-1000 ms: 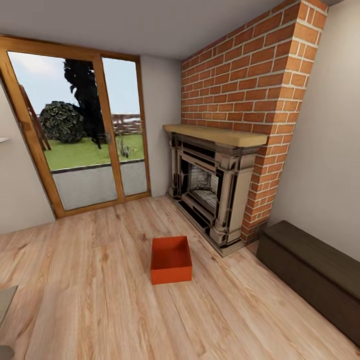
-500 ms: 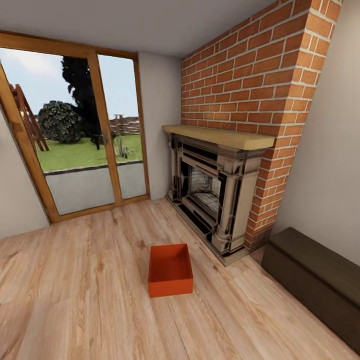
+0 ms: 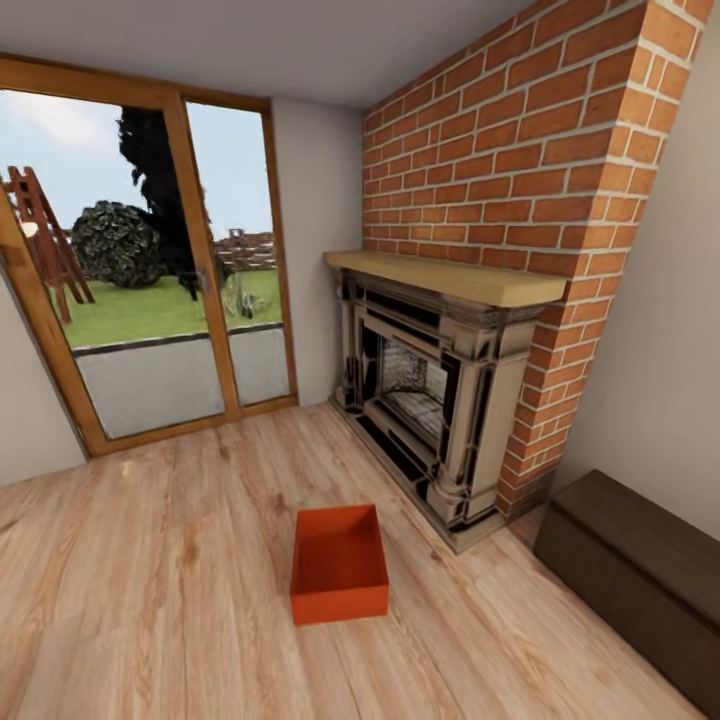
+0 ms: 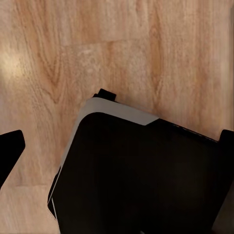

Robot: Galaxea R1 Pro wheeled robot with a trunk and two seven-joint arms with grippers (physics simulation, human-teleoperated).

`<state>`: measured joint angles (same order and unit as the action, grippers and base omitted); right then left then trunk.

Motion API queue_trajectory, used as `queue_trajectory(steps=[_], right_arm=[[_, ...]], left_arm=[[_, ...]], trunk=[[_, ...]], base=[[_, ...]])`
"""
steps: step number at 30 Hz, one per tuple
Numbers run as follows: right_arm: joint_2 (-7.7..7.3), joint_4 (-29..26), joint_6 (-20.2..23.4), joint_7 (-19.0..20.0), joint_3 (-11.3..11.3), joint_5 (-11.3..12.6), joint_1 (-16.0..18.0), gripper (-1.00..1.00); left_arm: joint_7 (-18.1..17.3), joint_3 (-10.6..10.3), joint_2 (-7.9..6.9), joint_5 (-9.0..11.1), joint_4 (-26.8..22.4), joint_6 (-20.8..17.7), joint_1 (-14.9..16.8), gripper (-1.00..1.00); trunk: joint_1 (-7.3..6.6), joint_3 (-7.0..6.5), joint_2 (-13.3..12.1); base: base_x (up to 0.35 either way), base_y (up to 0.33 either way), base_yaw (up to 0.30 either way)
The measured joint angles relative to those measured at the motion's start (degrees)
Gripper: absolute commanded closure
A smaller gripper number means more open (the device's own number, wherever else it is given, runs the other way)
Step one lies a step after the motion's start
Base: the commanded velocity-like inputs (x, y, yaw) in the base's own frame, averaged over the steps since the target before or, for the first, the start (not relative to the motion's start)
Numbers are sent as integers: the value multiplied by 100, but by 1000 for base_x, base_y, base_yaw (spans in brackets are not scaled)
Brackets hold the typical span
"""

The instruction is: Move the two storage containers from the living room to the garage. In the garage, place one container on the floor and stack the other container on top of it (either order is fine).

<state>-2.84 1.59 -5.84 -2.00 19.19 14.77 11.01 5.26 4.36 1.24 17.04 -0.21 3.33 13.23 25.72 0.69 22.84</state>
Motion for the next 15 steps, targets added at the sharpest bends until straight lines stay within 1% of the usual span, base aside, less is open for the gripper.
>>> queue_trajectory(steps=[6,15], right_arm=[[2,0,-8,0,2,1,0,-100],[0,0,-13,0,12,-57,0,-100]], left_arm=[[0,1,0,0,0,18,-1,-100],[0,1,0,1,0,34,0,-100]], trunk=[[0,0,0],[0,0,0]], base=[[324,0,0],[324,0,0]])
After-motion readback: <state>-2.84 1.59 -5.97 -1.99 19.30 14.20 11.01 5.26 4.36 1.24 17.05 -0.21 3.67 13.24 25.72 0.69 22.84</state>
